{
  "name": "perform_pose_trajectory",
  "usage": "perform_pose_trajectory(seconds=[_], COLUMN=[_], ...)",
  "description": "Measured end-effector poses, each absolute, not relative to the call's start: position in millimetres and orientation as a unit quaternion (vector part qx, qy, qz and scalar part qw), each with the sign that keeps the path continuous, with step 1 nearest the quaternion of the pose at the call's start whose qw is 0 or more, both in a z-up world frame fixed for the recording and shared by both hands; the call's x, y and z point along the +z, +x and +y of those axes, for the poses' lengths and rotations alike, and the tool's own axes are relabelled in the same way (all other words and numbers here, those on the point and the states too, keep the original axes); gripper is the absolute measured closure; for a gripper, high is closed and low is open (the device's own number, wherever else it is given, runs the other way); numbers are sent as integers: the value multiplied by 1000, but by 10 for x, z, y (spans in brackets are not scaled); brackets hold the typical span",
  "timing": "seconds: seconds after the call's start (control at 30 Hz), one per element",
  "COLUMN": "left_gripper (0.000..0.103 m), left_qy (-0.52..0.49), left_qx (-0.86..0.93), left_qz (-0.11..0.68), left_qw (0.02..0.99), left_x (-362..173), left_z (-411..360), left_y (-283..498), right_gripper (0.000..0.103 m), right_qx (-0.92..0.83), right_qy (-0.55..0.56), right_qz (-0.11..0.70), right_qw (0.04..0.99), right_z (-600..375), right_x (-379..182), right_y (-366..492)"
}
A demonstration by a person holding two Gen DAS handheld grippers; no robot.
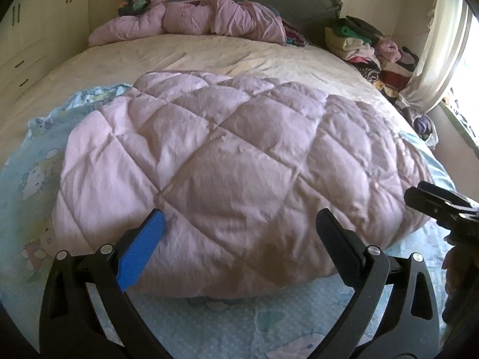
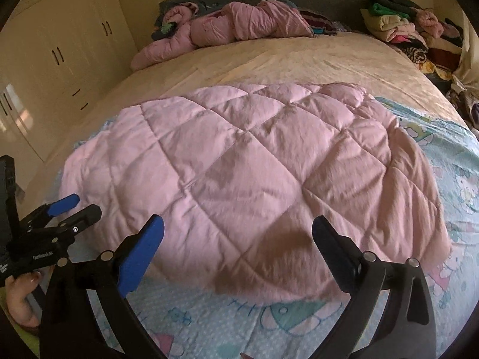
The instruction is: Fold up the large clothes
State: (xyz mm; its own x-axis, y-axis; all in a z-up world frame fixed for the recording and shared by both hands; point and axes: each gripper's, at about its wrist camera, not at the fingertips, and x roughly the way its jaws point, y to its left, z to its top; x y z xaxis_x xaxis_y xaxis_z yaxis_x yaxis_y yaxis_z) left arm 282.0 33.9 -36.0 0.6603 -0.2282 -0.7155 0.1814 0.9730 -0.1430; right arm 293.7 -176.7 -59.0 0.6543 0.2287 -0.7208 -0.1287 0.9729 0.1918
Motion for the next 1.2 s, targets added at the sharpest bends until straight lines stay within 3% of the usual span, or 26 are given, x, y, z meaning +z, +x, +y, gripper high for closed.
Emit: perform_pose_trajectory(seconds=[0.57,1.2], left_gripper=[9,9], left_qy=[-14,-50], left_qx=[-92,-33], left_qz=[338,341], left_qw=[937,938], left_x=[41,-52], left_z=[407,957], left_y=[2339,2157], right_gripper=[4,4], right_qx=[105,59], right_qy=[84,112], right_qz=[357,356], right_qw=[924,926], right_z=[-1902,-2250], right_x=[-201,-338], right_y=[2349,2013])
